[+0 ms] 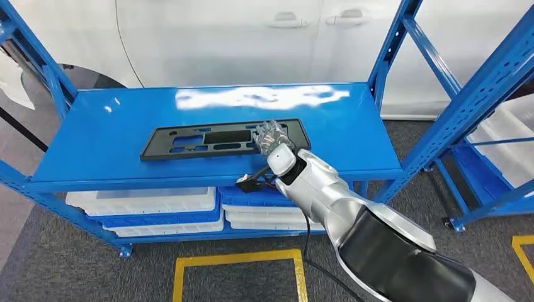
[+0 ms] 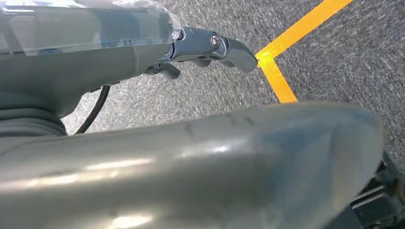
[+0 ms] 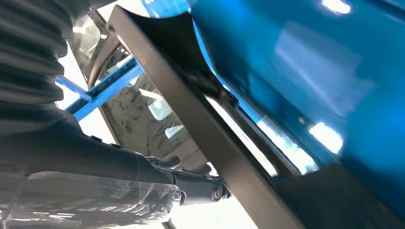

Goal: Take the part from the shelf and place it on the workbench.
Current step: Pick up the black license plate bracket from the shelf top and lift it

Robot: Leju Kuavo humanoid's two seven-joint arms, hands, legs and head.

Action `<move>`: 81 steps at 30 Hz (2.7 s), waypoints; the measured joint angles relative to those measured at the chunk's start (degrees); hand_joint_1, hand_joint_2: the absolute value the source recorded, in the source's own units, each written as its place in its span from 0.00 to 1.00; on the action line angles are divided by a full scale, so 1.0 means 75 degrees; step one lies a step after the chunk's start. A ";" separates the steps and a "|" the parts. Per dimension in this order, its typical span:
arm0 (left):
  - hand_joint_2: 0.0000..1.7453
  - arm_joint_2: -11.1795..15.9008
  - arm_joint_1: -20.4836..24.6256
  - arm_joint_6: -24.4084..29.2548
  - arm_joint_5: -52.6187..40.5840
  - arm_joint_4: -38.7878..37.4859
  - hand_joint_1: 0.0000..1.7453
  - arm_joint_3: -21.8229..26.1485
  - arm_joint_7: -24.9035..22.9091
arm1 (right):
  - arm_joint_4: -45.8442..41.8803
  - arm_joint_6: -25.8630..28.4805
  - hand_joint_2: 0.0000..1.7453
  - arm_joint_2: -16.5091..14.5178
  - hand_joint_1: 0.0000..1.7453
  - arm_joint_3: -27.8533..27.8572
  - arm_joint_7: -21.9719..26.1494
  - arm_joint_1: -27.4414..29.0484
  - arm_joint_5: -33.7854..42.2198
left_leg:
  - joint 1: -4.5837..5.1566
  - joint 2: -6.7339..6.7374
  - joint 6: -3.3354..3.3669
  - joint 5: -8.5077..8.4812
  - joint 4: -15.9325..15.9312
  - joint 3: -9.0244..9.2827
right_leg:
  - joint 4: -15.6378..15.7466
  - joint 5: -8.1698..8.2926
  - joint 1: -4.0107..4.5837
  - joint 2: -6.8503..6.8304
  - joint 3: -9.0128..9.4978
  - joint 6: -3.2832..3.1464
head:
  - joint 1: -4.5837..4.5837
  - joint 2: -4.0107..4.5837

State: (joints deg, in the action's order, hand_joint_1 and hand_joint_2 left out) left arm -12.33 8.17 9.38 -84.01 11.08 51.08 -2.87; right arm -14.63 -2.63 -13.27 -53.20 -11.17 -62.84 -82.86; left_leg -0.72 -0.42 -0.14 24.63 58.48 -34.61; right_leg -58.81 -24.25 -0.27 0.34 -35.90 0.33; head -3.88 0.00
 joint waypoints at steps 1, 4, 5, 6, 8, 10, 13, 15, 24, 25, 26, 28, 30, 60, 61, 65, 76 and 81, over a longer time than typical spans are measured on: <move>0.00 0.0000 -0.0001 0.0000 0.0000 0.0000 0.00 0.0000 0.0000 | 0.0001 0.0009 1.00 0.0011 0.00 0.0000 0.0003 0.0000 -0.0011 | -0.0002 0.0000 -0.0023 -0.0008 -0.0016 0.0008 | 0.0000 0.0002 0.0007 0.0000 -0.0001 -0.0022 | 0.0000 0.0000; 0.00 0.0002 0.0001 0.0006 -0.0001 0.0000 0.00 0.0001 0.0004 | 0.0003 0.0072 1.00 0.0036 0.00 0.0000 0.0009 -0.0007 -0.0068 | -0.0011 0.0004 -0.0126 0.0120 0.0105 -0.0027 | 0.0091 0.0050 -0.0032 -0.0010 0.0043 -0.0154 | 0.0001 0.0000; 0.00 0.0003 0.0001 0.0009 -0.0001 0.0000 0.00 0.0002 0.0007 | 0.0001 0.0096 1.00 0.0038 0.00 0.0000 0.0009 -0.0012 -0.0086 | -0.0015 0.0007 -0.0155 0.0294 0.0368 -0.0136 | 0.0126 0.0066 -0.0049 -0.0016 0.0064 -0.0199 | 0.0001 0.0000; 0.00 0.0003 0.0001 0.0011 0.0001 0.0000 0.00 0.0003 0.0011 | 0.0001 0.0112 1.00 0.0038 0.00 0.0000 0.0009 -0.0013 -0.0100 | -0.0023 0.0011 -0.0176 0.0535 0.0799 -0.0328 | 0.0139 0.0070 -0.0047 -0.0021 0.0075 -0.0230 | 0.0001 0.0000; 0.00 0.0003 -0.0006 0.0016 0.0012 0.0000 0.00 0.0004 0.0018 | 0.0003 0.0128 1.00 0.0038 0.00 -0.0001 0.0015 -0.0004 -0.0129 | -0.0026 0.0012 -0.0207 0.0964 0.1825 -0.0805 | 0.0135 0.0064 -0.0022 -0.0024 0.0075 -0.0257 | 0.0001 0.0000; 0.00 0.0005 -0.0016 0.0028 0.0023 0.0000 0.00 0.0009 0.0025 | 0.0007 0.0130 1.00 0.0038 0.00 -0.0001 0.0052 0.0010 -0.0163 | -0.0027 0.0012 -0.0209 0.0915 0.2119 -0.0954 | 0.0122 0.0058 -0.0003 -0.0024 0.0078 -0.0263 | 0.0001 0.0000; 0.00 0.0008 -0.0006 0.0053 0.0042 0.0000 0.00 0.0021 0.0044 | 0.0007 0.0150 0.75 0.0034 0.00 0.0000 0.0154 0.0004 -0.0177 | -0.0013 0.0017 -0.0139 0.0195 0.0729 -0.0281 | 0.0074 0.0028 0.0018 -0.0014 0.0088 -0.0230 | 0.0001 0.0000; 0.00 0.0007 0.0007 0.0060 0.0046 0.0000 0.00 0.0025 0.0062 | 0.0007 0.0213 0.25 0.0033 0.00 0.0004 0.0271 0.0001 -0.0110 | 0.0015 0.0015 -0.0064 0.0028 0.0092 0.0023 | 0.0046 0.0017 0.0042 -0.0007 0.0069 -0.0168 | 0.0001 0.0000; 0.00 -0.0008 0.0004 0.0042 0.0034 0.0000 0.00 0.0029 0.0166 | 0.0009 0.0500 0.00 0.0052 0.00 0.0149 0.0485 0.0052 0.0069 | -0.0030 0.0015 0.0187 -0.0065 -0.0101 0.0060 | -0.2050 -0.1013 -0.0018 -0.0015 -0.0912 0.0117 | 0.0001 0.0000; 0.00 -0.0007 0.0002 0.0027 0.0028 0.0000 0.00 0.0029 0.0191 | 0.0010 0.0540 0.00 0.0061 0.00 0.0152 0.0534 0.0069 0.0058 | -0.0030 0.0012 0.0185 -0.0064 -0.0097 0.0059 | -0.2123 -0.0956 -0.0028 -0.0016 -0.0956 0.0121 | 0.0001 0.0000; 0.00 -0.0007 0.0001 0.0009 0.0020 0.0000 0.00 0.0029 0.0219 | 0.0009 0.0588 0.00 0.0069 0.00 0.0152 0.0589 0.0076 0.0045 | -0.0030 0.0008 0.0179 -0.0059 -0.0089 0.0061 | -0.1893 -0.0767 -0.0036 -0.0017 -0.0852 0.0113 | 0.0001 0.0000; 0.00 -0.0009 0.0003 -0.0021 0.0008 0.0000 0.00 0.0029 0.0269 | -0.0001 0.0686 0.00 0.0076 0.00 0.0152 0.0663 0.0069 0.0015 | -0.0026 0.0000 0.0144 -0.0037 -0.0064 0.0065 | -0.0830 -0.0255 -0.0043 -0.0016 -0.0336 0.0070 | 0.0001 0.0000; 0.00 -0.0010 0.0008 -0.0033 0.0001 0.0000 0.00 0.0029 0.0291 | -0.0012 0.0740 0.00 0.0076 0.00 0.0152 0.0699 0.0058 -0.0001 | -0.0002 -0.0003 0.0076 -0.0011 -0.0036 0.0053 | -0.0074 -0.0012 -0.0014 -0.0010 0.0021 0.0009 | 0.0001 0.0000; 0.00 0.0009 0.0060 -0.0031 -0.0009 0.0000 0.00 0.0042 0.0266 | -0.0057 0.1063 0.00 -0.0189 0.00 0.0152 0.1059 0.0104 -0.0233 | 0.0023 -0.0015 0.0099 0.0037 -0.0043 0.0066 | -0.0283 -0.0013 -0.0038 -0.0018 -0.0151 0.0066 | 0.0001 0.0000; 0.00 0.0009 0.0059 -0.0039 -0.0031 0.0000 0.00 0.0041 0.0283 | -0.0056 0.1063 0.00 -0.0187 0.00 0.0152 0.1059 0.0098 -0.0233 | 0.0035 -0.0015 0.0062 0.0059 -0.0033 0.0062 | -0.0059 0.0019 -0.0021 -0.0015 -0.0049 0.0028 | 0.0001 0.0000; 0.00 0.0009 0.0064 -0.0058 -0.0070 0.0000 0.00 0.0035 0.0406 | -0.0059 0.1056 0.00 -0.0157 0.00 0.0152 0.1057 0.0100 -0.0233 | 0.0021 0.0003 -0.0104 0.0191 0.0076 0.0058 | 0.0088 0.0003 -0.0025 -0.0004 0.0048 -0.0164 | 0.0001 0.0000; 0.00 0.0023 0.0037 -0.0044 -0.0063 0.0000 0.00 0.0035 0.0350 | -0.0060 0.1016 0.00 -0.0155 0.00 0.0152 0.1056 0.0149 -0.0240 | 0.0030 0.0034 -0.0068 -0.0061 0.0109 -0.0135 | 0.0056 -0.0229 0.0014 0.0012 0.0252 -0.0144 | 0.0002 0.0000; 0.00 0.0023 0.0020 -0.0034 -0.0022 0.0000 0.00 0.0035 0.0415 | -0.0063 0.0977 0.00 -0.0152 0.00 0.0152 0.1056 0.0122 -0.0251 | 0.0010 0.0012 0.0132 -0.0075 -0.0071 -0.0003 | -0.0194 -0.0412 0.0006 -0.0003 0.0182 0.0051 | 0.0001 0.0000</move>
State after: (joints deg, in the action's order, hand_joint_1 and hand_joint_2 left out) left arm -12.15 8.32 9.12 -84.18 11.08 51.34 0.24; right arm -15.10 4.69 -14.41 -52.06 -3.25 -61.92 -84.74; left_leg -0.65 -0.33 0.86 24.07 57.95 -34.63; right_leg -60.27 -27.34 -0.23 0.32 -34.53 0.72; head -3.87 0.00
